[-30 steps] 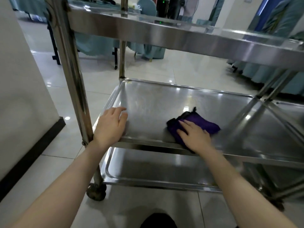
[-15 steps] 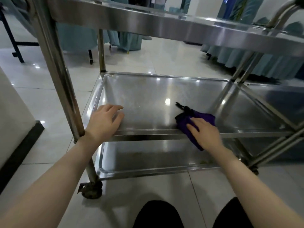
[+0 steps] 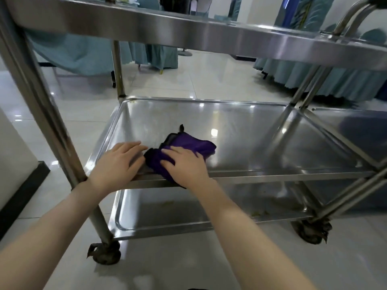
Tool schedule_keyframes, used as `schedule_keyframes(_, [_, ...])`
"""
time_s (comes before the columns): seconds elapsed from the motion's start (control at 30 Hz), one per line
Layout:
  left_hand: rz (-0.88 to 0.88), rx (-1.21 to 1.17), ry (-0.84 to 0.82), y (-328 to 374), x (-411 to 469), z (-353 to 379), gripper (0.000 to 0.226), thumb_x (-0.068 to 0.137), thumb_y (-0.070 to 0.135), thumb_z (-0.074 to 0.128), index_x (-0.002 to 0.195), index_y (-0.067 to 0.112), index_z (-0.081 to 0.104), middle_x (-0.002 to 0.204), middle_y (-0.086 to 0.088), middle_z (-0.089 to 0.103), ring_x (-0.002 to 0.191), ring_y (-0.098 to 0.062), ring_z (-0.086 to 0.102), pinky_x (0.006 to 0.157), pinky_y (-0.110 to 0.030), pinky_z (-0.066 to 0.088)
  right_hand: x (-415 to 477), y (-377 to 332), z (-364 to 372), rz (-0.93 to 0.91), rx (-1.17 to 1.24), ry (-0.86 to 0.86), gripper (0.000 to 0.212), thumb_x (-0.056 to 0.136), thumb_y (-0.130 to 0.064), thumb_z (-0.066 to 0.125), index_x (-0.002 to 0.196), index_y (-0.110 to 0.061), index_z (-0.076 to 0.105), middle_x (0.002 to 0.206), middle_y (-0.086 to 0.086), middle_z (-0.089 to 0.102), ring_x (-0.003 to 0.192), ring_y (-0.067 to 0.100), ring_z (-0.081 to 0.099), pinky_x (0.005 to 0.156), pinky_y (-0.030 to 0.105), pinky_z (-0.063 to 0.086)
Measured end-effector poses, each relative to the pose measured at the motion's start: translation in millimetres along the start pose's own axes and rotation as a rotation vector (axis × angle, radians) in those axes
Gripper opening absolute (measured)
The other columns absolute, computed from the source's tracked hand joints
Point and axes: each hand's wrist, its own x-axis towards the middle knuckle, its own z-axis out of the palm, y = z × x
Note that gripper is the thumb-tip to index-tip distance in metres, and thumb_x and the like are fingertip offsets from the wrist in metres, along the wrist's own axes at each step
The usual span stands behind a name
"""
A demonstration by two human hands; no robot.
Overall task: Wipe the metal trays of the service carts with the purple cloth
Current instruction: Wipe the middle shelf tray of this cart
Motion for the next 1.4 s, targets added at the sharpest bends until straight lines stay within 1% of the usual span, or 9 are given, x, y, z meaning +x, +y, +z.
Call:
schedule_keyframes(0.17, [0.018,0.103,-0.054,-1,1,-4,0.061,0.09,0.059,0.026,0.135,0.027,0.053,0.142,0.003,0.05,0.133,-0.021,0.041,0.11,-0.043,0.034,31,75,-22,0.04,-0.005,0.037,0.047,0.099,-0.052,0.032,0.143,-0.039,0.039,0.153,-0.01,0.036,0.138,0.019,0.034,0.113,0.052,0.018])
schedule_keyframes(0.3, [-0.034,0.188,-0.034,9,0,-5,0.06,0.09,0.055,0.026,0.127,0.023,0.059,0.134,-0.001,0.055,0.133,-0.026,0.04,0.11,-0.047,0.032,32,160,-57,0.266,-0.051,0.114,0.045,0.1,-0.049,0.034,0.142,-0.037,0.04,0.152,-0.006,0.037,0.137,0.022,0.036,0.111,0.054,0.02])
schedule_keyframes(0.47, [-0.181,0.273,-0.258,49,1,-32,0.062,0.089,0.052,0.024,0.126,0.019,0.061,0.131,-0.006,0.058,0.125,-0.03,0.05,0.105,-0.045,0.035,-47,201,-98,0.419,-0.199,0.012,0.048,0.1,-0.05,0.034,0.146,-0.038,0.034,0.152,-0.006,0.035,0.134,0.023,0.036,0.106,0.049,0.033])
schedule_keyframes(0.57, [-0.131,0.214,-0.349,87,-9,-51,0.052,0.09,0.046,0.036,0.113,0.012,0.068,0.115,-0.011,0.066,0.108,-0.033,0.063,0.092,-0.045,0.048,-92,177,-113,0.397,-0.255,-0.135,0.047,0.1,-0.05,0.034,0.146,-0.041,0.033,0.15,-0.008,0.036,0.133,0.021,0.035,0.102,0.046,0.036])
schedule_keyframes(0.7, [-0.075,0.174,-0.487,135,-26,-107,0.044,0.091,0.04,0.044,0.12,0.016,0.065,0.119,-0.005,0.065,0.111,-0.029,0.061,0.093,-0.037,0.047,-130,126,-153,0.41,-0.137,-0.458,0.043,0.101,-0.044,0.035,0.143,-0.039,0.038,0.149,-0.005,0.037,0.135,0.023,0.032,0.103,0.046,0.031])
schedule_keyframes(0.77, [-0.044,0.172,-0.506,154,-34,-144,0.043,0.083,0.039,0.046,0.108,0.015,0.071,0.103,-0.006,0.071,0.094,-0.03,0.068,0.078,-0.036,0.054,-152,96,-186,0.403,-0.112,-0.425,0.042,0.099,-0.043,0.04,0.14,-0.035,0.044,0.145,-0.001,0.043,0.13,0.025,0.039,0.1,0.043,0.038])
schedule_keyframes(0.93, [-0.054,0.029,-0.517,178,-46,-256,0.027,0.091,0.027,0.058,0.114,0.015,0.066,0.109,-0.004,0.065,0.102,-0.03,0.061,0.083,-0.038,0.05,-186,6,-297,0.354,-0.156,-0.397,0.044,0.099,-0.045,0.041,0.141,-0.034,0.043,0.14,-0.004,0.049,0.123,0.022,0.046,0.095,0.037,0.044])
schedule_keyframes(1.2, [0.005,-0.004,-0.181,164,-7,-454,0.023,0.09,0.021,0.061,0.112,0.016,0.066,0.105,0.001,0.066,0.1,-0.023,0.061,0.084,-0.034,0.047,-128,-141,-474,0.064,-0.232,-0.161,0.044,0.099,-0.045,0.041,0.142,-0.033,0.043,0.142,-0.007,0.048,0.123,0.02,0.049,0.093,0.039,0.046])
schedule_keyframes(1.4, [-0.012,0.062,0.034,113,30,-546,0.024,0.091,0.022,0.06,0.113,0.016,0.065,0.106,-0.003,0.067,0.097,-0.026,0.062,0.081,-0.036,0.048,-38,-228,-523,-0.021,-0.205,0.023,0.039,0.099,-0.042,0.045,0.136,-0.032,0.05,0.136,-0.006,0.054,0.119,0.023,0.05,0.088,0.035,0.043])
